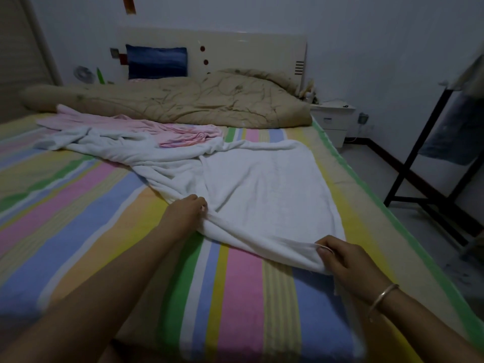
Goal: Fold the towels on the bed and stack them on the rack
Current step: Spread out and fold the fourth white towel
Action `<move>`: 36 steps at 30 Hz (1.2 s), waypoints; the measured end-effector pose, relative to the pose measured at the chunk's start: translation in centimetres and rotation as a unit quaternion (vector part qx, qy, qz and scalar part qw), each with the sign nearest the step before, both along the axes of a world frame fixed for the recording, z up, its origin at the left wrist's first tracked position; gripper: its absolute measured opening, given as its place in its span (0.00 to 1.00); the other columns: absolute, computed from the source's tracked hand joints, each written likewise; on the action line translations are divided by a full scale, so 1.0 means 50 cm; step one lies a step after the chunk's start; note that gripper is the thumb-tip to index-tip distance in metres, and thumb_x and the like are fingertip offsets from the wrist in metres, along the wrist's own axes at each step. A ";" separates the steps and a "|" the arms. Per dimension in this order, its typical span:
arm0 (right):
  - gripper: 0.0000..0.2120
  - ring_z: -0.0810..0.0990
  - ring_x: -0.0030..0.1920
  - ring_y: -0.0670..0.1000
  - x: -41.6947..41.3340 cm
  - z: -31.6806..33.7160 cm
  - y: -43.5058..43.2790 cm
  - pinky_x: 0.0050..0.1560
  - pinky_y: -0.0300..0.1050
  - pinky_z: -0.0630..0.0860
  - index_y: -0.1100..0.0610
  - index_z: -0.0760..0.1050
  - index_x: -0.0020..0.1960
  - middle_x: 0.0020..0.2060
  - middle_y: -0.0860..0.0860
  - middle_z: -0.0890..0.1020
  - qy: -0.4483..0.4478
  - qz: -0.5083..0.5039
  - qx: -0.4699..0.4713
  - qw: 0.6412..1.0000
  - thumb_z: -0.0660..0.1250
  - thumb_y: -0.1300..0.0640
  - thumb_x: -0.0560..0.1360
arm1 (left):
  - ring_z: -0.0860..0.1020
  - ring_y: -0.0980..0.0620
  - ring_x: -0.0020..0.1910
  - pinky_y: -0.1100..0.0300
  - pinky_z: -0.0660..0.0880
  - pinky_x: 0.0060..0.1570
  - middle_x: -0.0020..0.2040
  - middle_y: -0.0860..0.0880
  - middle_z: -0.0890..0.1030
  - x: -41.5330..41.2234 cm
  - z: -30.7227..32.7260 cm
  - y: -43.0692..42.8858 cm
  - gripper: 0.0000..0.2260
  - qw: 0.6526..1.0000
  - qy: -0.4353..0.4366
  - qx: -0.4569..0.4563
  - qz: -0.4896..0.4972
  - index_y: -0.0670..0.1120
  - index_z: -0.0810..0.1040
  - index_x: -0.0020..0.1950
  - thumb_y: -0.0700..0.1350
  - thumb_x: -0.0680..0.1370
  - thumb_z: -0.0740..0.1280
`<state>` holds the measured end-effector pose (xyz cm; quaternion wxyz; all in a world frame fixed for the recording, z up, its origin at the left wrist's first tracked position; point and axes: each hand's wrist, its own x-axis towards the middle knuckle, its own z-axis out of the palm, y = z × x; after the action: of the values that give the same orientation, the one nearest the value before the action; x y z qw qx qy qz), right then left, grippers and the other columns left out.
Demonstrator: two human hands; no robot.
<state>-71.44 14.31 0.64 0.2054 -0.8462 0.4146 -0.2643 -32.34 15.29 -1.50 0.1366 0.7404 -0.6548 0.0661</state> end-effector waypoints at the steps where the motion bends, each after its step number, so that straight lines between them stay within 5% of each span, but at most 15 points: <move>1: 0.09 0.79 0.36 0.47 -0.002 -0.002 0.000 0.41 0.49 0.74 0.44 0.74 0.42 0.34 0.46 0.81 0.009 -0.002 0.005 1.000 0.63 0.56 0.79 | 0.78 0.44 0.49 0.53 0.74 0.40 0.49 0.48 0.77 0.004 0.003 -0.006 0.10 1.000 -0.026 0.014 -0.004 0.50 0.77 0.53 0.43 0.73 0.67; 4: 0.04 0.79 0.37 0.45 -0.008 -0.008 -0.001 0.41 0.47 0.74 0.42 0.74 0.44 0.36 0.46 0.81 0.039 -0.017 0.011 0.999 0.62 0.50 0.76 | 0.77 0.43 0.38 0.57 0.69 0.27 0.34 0.46 0.76 0.010 0.008 -0.015 0.10 0.990 -0.142 0.017 -0.017 0.45 0.77 0.37 0.39 0.62 0.77; 7: 0.11 0.78 0.41 0.44 -0.014 -0.004 0.001 0.40 0.41 0.72 0.39 0.72 0.46 0.39 0.42 0.80 0.091 -0.011 0.026 0.995 0.65 0.56 0.73 | 0.73 0.44 0.25 0.61 0.60 0.23 0.25 0.45 0.71 0.030 -0.001 -0.018 0.17 0.986 -0.164 -0.015 0.013 0.44 0.71 0.27 0.34 0.52 0.79; 10: 0.19 0.75 0.46 0.44 -0.020 -0.002 0.003 0.42 0.37 0.69 0.41 0.71 0.49 0.45 0.39 0.77 0.126 -0.018 0.010 0.992 0.68 0.63 0.68 | 0.75 0.42 0.26 0.59 0.61 0.24 0.29 0.43 0.74 0.039 0.003 -0.011 0.13 0.989 -0.147 -0.025 0.022 0.43 0.73 0.34 0.35 0.60 0.76; 14: 0.13 0.75 0.43 0.51 -0.026 -0.005 -0.005 0.40 0.46 0.72 0.48 0.74 0.46 0.42 0.47 0.75 0.068 -0.110 -0.116 0.985 0.72 0.61 0.67 | 0.78 0.41 0.40 0.54 0.67 0.35 0.41 0.44 0.78 0.082 0.001 0.021 0.04 0.997 -0.074 0.019 0.034 0.44 0.73 0.47 0.44 0.75 0.64; 22: 0.05 0.82 0.45 0.54 0.016 -0.004 0.006 0.45 0.47 0.76 0.50 0.84 0.45 0.43 0.47 0.85 -0.039 -0.126 -0.083 0.988 0.72 0.59 0.72 | 0.71 0.47 0.26 0.57 0.64 0.26 0.26 0.48 0.71 0.066 -0.023 0.247 0.13 0.998 -0.031 -0.008 0.049 0.47 0.67 0.35 0.55 0.70 0.57; 26: 0.07 0.80 0.44 0.56 -0.019 0.006 0.024 0.42 0.44 0.69 0.52 0.84 0.48 0.42 0.50 0.85 -0.014 -0.092 -0.098 0.991 0.69 0.61 0.75 | 0.69 0.51 0.22 0.62 0.58 0.23 0.24 0.52 0.68 0.023 -0.002 0.329 0.10 0.997 -0.028 -0.067 -0.025 0.49 0.66 0.34 0.55 0.69 0.56; 30: 0.12 0.79 0.44 0.56 -0.086 0.036 0.039 0.43 0.46 0.71 0.54 0.82 0.49 0.42 0.51 0.83 -0.017 -0.075 -0.160 0.984 0.61 0.53 0.74 | 0.71 0.49 0.22 0.60 0.60 0.23 0.27 0.52 0.71 -0.003 0.016 0.374 0.07 0.988 -0.059 -0.103 -0.097 0.50 0.68 0.38 0.52 0.71 0.59; 34: 0.01 0.78 0.40 0.48 -0.118 0.023 0.059 0.39 0.47 0.74 0.45 0.77 0.45 0.39 0.45 0.80 0.071 -0.022 -0.105 0.992 0.68 0.49 0.75 | 0.73 0.51 0.24 0.60 0.60 0.23 0.30 0.54 0.72 -0.008 -0.030 0.396 0.08 0.983 -0.116 -0.050 -0.130 0.52 0.67 0.43 0.53 0.69 0.62; 36: 0.05 0.77 0.37 0.48 -0.127 -0.007 0.066 0.35 0.44 0.73 0.42 0.71 0.41 0.36 0.43 0.77 0.149 0.019 -0.120 0.981 0.66 0.44 0.73 | 0.73 0.52 0.27 0.60 0.60 0.24 0.32 0.54 0.72 -0.004 -0.047 0.404 0.10 0.983 -0.119 -0.038 -0.132 0.53 0.66 0.43 0.54 0.67 0.64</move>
<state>-77.77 17.63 0.29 0.0434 -0.9023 0.3896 -0.1794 -32.52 35.47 -3.85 0.0935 0.6288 -0.7550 0.1605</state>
